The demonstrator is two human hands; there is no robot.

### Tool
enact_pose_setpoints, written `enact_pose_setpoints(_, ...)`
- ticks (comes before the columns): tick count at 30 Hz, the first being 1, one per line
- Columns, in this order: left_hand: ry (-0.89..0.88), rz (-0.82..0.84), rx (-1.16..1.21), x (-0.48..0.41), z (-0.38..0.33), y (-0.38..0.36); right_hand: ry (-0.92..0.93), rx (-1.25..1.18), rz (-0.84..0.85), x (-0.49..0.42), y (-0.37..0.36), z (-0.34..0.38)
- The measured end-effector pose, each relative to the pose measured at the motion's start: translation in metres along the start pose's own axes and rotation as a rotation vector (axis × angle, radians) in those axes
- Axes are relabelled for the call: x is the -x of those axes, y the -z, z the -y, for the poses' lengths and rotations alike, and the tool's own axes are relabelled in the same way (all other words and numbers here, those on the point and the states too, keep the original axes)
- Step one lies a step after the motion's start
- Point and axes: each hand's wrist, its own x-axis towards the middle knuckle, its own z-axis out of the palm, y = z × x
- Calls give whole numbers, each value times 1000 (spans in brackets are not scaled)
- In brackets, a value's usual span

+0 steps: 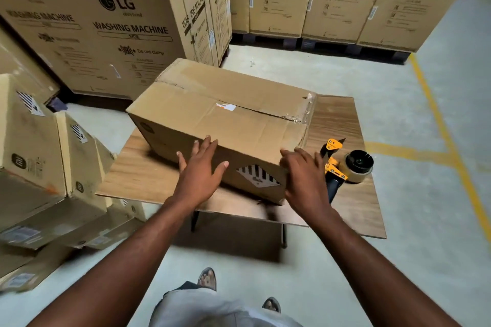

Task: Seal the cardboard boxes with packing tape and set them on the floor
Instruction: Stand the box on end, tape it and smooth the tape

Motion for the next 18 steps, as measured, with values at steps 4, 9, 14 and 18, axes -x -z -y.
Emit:
enact_pose_setpoints(4, 22, -12, -54, -32, 17, 8, -159, 14, -24, -25, 7, -10)
enact_pose_setpoints(9, 146, -93, -88, -86, 74, 43, -303, 132, 20, -41, -17, 31)
enact_pose_setpoints(14, 240, -86, -63, -127, 154, 86, -317, 202, 48, -75, -27, 24)
enact_pose_setpoints(18, 204, -130, 34, -125, 160, 99, -305, 216, 92, -108, -24, 5)
